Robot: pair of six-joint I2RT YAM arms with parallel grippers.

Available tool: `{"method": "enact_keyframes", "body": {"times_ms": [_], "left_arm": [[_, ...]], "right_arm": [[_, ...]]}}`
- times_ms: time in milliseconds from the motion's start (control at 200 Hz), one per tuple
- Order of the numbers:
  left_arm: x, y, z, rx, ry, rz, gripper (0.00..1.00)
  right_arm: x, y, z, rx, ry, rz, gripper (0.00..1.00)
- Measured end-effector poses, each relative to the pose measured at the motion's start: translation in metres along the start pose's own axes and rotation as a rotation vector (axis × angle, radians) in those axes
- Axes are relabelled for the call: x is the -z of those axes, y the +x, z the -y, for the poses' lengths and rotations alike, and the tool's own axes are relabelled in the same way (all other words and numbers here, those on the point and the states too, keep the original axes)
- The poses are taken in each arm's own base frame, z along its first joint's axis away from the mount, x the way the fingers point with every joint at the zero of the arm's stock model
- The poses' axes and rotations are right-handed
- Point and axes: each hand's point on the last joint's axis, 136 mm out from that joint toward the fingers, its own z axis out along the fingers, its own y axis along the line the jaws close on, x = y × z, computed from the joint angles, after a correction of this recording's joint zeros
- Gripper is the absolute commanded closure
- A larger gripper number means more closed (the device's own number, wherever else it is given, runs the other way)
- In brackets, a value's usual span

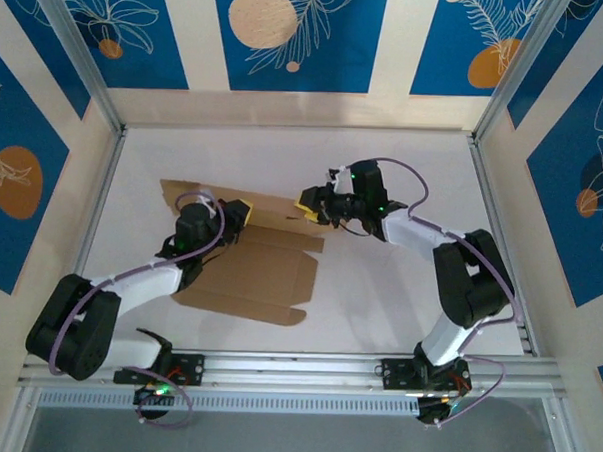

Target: Fold the paper box

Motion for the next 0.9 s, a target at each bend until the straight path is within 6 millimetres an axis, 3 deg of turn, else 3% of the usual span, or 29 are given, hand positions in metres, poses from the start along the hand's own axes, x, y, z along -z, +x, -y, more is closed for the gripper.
{"method": "enact_keyframes", "body": {"times_ms": [480,690,900], "left_arm": [[-0.001,-0.014,0.001,0.045,0.009,0.082,1.00],[0.000,-0.018,0.008,0.049,0.038,0.104,1.00],[0.000,-0.020,0.012,0.047,0.052,0.113,1.00]], "right_arm": [[-0.019,-0.018,-0.015,-0.031,-0.231,-0.077,0.68],[-0.021,-0.020,-0.018,-0.049,-0.266,-0.081,0.85],[-0.022,-0.019,-0.013,-0.041,-0.251,-0.085,0.92]]}}
